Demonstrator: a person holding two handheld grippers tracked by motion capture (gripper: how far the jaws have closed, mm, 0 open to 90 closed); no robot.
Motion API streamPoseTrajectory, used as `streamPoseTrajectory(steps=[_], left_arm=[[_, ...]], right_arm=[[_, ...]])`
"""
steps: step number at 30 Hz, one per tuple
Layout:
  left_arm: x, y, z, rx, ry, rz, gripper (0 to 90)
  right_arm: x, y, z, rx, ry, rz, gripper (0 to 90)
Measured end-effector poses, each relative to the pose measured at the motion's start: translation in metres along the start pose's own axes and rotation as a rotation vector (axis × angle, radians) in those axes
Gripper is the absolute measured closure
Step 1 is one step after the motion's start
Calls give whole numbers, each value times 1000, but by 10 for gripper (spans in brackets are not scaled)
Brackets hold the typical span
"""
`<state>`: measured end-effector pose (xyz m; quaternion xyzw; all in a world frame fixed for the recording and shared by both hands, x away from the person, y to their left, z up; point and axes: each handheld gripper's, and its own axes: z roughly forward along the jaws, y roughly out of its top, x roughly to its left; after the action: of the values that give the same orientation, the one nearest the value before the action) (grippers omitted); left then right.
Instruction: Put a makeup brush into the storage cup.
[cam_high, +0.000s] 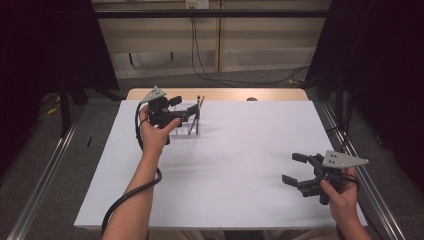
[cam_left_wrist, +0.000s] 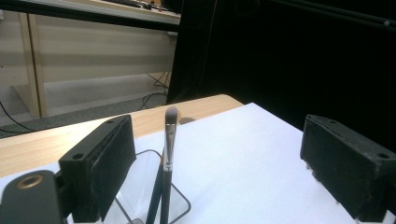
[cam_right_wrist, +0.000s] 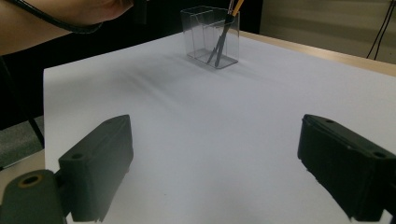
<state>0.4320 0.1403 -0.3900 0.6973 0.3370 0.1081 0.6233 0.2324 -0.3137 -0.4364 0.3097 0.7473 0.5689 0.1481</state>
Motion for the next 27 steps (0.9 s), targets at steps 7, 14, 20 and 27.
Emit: streamPoseTrajectory(steps=[7, 14, 20, 27], left_arm=[[-5, -1, -6, 4, -20, 9, 63], [-8, -3, -13, 3, -36, 11, 32], [-7, -7, -17, 20, -51, 11, 14], [-9, -10, -21, 21, -61, 17, 4]], right_arm=[[1, 0, 1, 2, 5, -1, 102], [2, 0, 2, 4, 6, -2, 102], [2, -1, 5, 16, 13, -1, 102], [3, -2, 5, 18, 10, 0, 102]])
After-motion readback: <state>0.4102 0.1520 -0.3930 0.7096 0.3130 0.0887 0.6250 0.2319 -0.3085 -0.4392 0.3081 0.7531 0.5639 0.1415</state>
